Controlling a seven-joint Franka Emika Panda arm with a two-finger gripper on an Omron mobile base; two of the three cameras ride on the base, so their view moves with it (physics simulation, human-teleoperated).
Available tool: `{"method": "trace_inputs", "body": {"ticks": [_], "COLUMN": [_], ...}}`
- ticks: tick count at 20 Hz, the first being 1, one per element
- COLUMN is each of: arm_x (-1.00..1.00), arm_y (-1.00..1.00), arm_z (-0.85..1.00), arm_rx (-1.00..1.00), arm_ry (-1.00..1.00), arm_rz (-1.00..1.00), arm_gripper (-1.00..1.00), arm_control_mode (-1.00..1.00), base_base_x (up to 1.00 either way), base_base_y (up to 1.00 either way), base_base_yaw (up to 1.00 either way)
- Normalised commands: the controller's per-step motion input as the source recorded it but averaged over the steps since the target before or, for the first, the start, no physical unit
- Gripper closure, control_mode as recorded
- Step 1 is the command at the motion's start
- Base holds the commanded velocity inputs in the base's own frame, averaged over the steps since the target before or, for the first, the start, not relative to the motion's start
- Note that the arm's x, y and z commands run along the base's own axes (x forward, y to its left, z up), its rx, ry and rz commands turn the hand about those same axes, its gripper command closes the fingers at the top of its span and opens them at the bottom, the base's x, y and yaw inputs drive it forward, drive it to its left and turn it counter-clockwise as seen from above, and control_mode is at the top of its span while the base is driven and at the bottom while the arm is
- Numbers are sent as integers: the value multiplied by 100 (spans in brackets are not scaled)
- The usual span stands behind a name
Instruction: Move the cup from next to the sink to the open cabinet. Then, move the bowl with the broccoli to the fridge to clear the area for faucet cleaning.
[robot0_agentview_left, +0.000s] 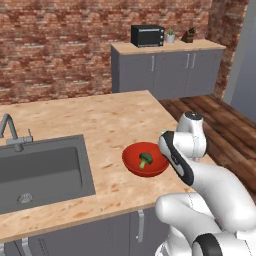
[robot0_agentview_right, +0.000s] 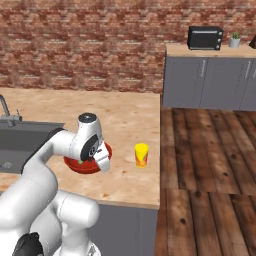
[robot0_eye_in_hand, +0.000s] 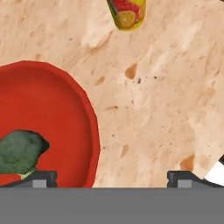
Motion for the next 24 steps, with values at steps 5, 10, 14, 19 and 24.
{"method": "trace_inputs", "body": {"ticks": [5, 10, 14, 19, 24], "arm_x": [1, 32, 42, 37, 35], "arm_y": [0, 0, 0, 0, 0], "arm_z": [-41, -29, -29, -31, -38], "arm_rx": [0, 0, 0, 0, 0], "arm_ry": [2, 0, 0, 0, 2], "arm_rz": [4, 1, 0, 1, 1], "arm_gripper": [-100, -100, -100, -100, -100], "arm_control_mode": [-100, -100, -100, -100, -100], "base_base_x": [0, 0, 0, 0, 0], "base_base_y": [0, 0, 0, 0, 0], "base_base_yaw": [0, 0, 0, 0, 0]}}
